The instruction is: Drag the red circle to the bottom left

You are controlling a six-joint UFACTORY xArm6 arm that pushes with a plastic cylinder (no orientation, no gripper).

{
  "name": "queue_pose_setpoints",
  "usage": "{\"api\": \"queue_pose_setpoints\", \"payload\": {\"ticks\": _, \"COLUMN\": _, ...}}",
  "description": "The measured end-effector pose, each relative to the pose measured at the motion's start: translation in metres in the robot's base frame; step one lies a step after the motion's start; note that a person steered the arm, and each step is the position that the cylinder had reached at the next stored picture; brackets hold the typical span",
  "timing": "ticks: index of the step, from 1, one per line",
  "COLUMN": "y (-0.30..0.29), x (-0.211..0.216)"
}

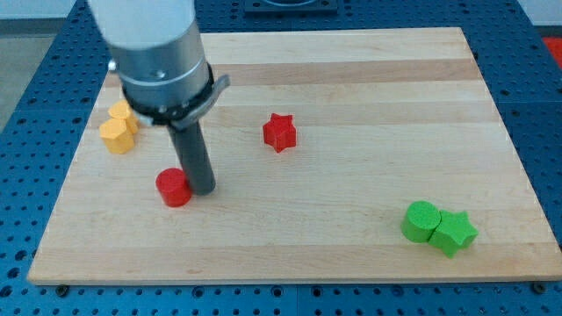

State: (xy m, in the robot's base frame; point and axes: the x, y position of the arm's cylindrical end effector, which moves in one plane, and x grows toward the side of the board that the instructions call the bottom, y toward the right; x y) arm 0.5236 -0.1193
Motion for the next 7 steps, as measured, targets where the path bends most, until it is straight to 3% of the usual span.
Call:
{"api": "queue_pose_setpoints", "payload": {"ticks": 1, "y": -0.021, "x": 0.019}}
{"api": "queue_pose_setpoints", "payload": {"ticks": 3, "y": -0.006, "x": -0.035}}
{"api": "queue_pose_setpoints", "payload": {"ticks": 6, "y": -0.05, "x": 0.041}}
{"api": "queue_pose_setpoints", "payload": {"ticks": 7, "y": -0.057, "x": 0.041}}
